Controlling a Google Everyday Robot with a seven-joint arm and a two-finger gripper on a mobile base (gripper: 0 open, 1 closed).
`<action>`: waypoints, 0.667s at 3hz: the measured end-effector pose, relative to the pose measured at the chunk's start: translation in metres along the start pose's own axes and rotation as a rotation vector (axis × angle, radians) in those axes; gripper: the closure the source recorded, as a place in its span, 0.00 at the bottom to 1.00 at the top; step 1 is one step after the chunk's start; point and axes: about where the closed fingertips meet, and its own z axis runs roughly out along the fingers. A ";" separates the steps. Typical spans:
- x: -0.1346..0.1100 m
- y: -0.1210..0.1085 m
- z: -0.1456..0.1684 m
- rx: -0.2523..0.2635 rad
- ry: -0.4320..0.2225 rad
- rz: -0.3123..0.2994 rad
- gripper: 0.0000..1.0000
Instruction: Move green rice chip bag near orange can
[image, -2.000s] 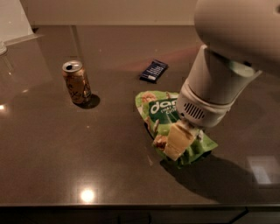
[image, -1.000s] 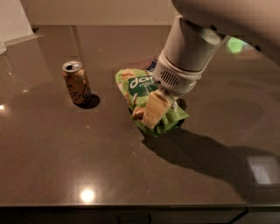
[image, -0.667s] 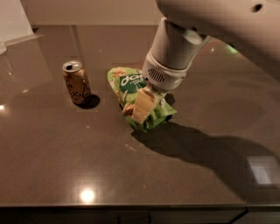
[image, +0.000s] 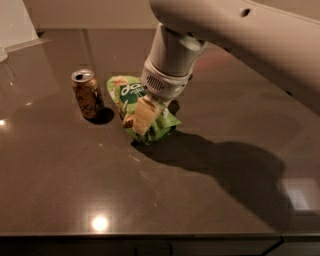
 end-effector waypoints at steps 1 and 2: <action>-0.018 0.002 0.011 -0.011 -0.004 -0.025 0.61; -0.028 0.000 0.021 -0.012 -0.013 -0.041 0.38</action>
Offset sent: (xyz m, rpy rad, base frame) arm 0.0285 0.0394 -0.0188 0.0223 -0.0179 0.0560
